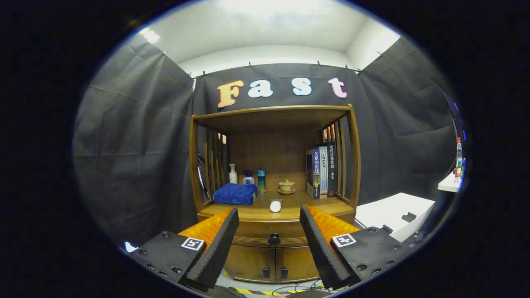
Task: Pull open the drawer, take out the items inside it, and place them on the countertop above the cabinet.
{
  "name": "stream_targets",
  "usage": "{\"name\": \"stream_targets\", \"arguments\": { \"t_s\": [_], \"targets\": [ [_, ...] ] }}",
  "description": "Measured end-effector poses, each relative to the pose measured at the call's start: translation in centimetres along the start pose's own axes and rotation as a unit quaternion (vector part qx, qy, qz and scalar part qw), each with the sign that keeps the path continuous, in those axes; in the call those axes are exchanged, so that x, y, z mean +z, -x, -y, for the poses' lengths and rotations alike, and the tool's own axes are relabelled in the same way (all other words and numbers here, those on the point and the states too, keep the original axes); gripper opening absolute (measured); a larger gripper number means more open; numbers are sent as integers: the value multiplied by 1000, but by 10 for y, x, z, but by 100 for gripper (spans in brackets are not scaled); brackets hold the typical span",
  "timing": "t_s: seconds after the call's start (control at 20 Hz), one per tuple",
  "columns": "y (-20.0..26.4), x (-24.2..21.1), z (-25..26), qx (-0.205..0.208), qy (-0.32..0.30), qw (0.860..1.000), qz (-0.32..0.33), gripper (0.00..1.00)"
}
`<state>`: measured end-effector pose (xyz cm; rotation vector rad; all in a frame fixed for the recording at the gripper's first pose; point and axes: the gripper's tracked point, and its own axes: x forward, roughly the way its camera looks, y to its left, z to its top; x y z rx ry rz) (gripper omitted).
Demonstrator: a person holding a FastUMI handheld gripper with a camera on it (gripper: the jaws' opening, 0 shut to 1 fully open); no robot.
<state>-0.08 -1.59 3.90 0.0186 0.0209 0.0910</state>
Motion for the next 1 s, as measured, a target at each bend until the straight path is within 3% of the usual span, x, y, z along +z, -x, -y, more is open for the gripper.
{"name": "stream_targets", "arguments": {
  "t_s": [1.0],
  "targets": [
    [8, 34, -14, -6, 0, 1000, 25, 96]
  ]
}}
